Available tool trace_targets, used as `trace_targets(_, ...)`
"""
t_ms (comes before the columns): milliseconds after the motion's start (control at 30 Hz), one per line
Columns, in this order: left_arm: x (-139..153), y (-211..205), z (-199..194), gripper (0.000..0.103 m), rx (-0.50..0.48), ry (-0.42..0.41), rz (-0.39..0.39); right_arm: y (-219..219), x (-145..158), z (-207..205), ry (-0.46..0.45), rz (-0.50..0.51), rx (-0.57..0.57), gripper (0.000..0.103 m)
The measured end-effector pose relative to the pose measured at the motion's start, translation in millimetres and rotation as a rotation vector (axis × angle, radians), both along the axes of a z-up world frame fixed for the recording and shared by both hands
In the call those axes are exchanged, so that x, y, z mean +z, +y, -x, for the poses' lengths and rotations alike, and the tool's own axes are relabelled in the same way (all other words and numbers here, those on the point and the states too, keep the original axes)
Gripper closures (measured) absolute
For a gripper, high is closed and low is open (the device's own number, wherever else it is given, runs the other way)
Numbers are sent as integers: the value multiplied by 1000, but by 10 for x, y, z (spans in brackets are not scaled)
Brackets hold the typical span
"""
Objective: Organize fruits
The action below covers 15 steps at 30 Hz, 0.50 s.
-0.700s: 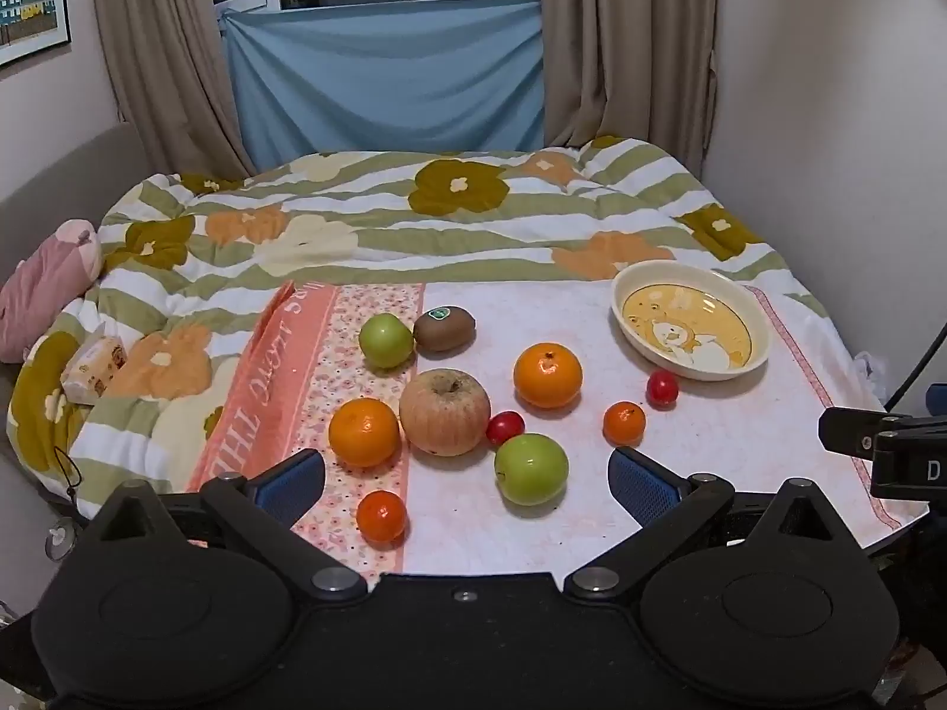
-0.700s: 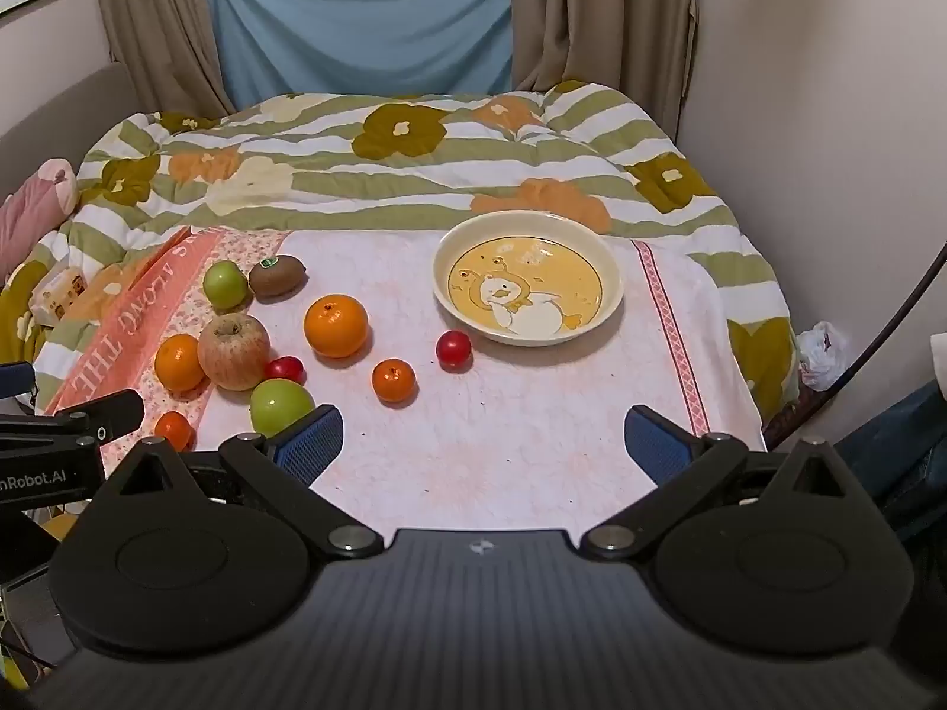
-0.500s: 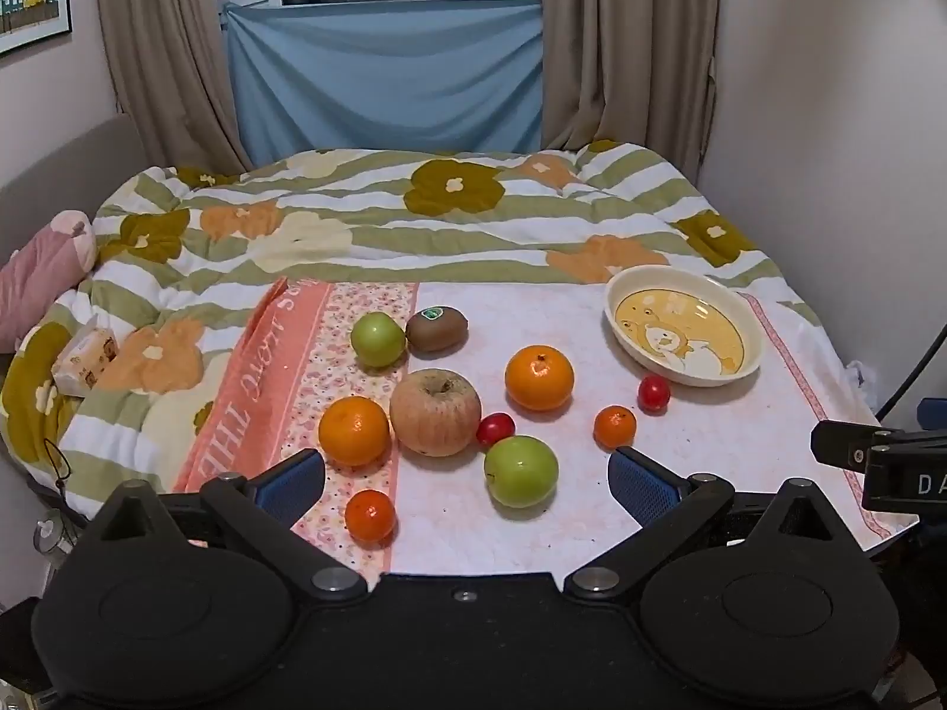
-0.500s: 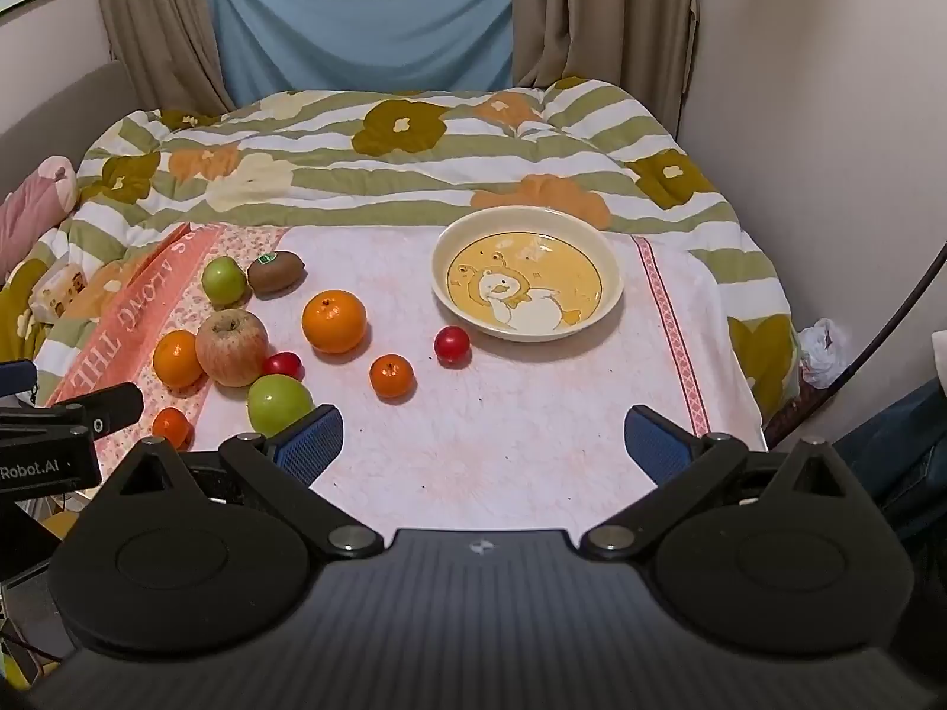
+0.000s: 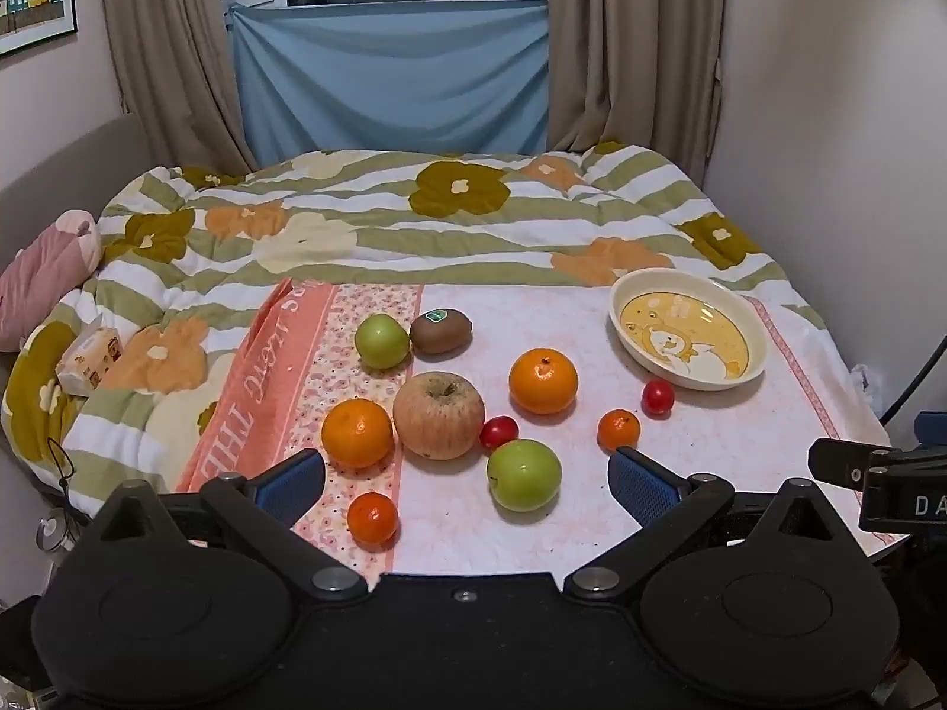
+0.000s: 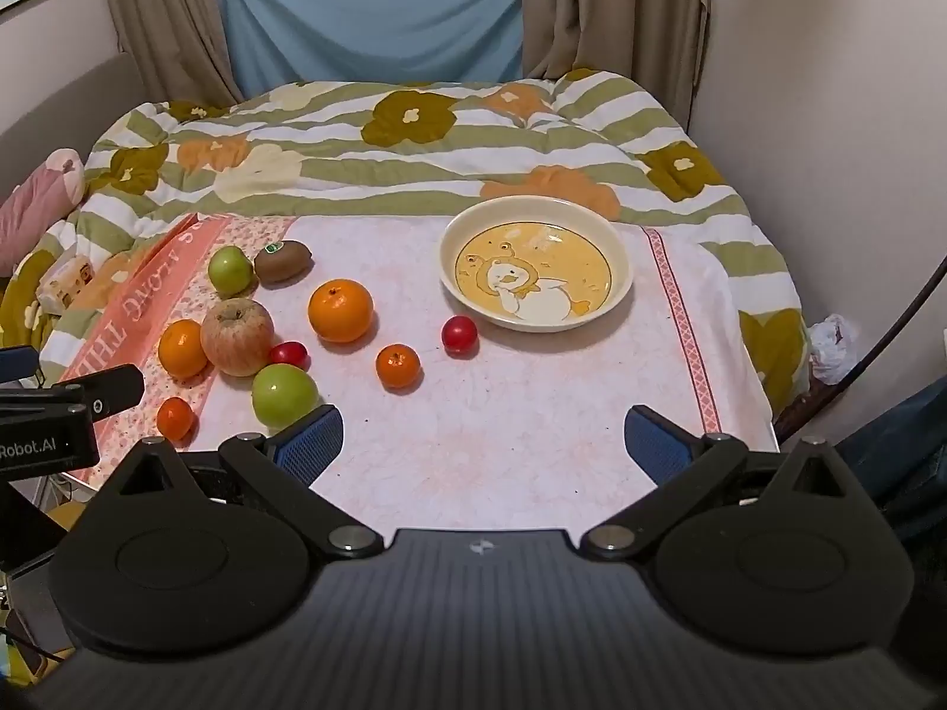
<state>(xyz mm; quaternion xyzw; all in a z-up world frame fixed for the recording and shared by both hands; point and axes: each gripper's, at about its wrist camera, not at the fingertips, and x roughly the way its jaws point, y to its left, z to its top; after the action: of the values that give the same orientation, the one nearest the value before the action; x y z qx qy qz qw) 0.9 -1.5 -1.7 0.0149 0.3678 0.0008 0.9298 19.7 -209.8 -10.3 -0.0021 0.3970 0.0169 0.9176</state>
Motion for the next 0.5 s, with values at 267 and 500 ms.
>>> trace_targets(267, 5, -27, -23, 0, -7, 7, -10, -5, 14, -24, 3, -4, -2, 0)
trace_targets(500, 4, -34, -40, 0, -14, 6, -5, -5, 7, -25, 1, -4, -3, 0)
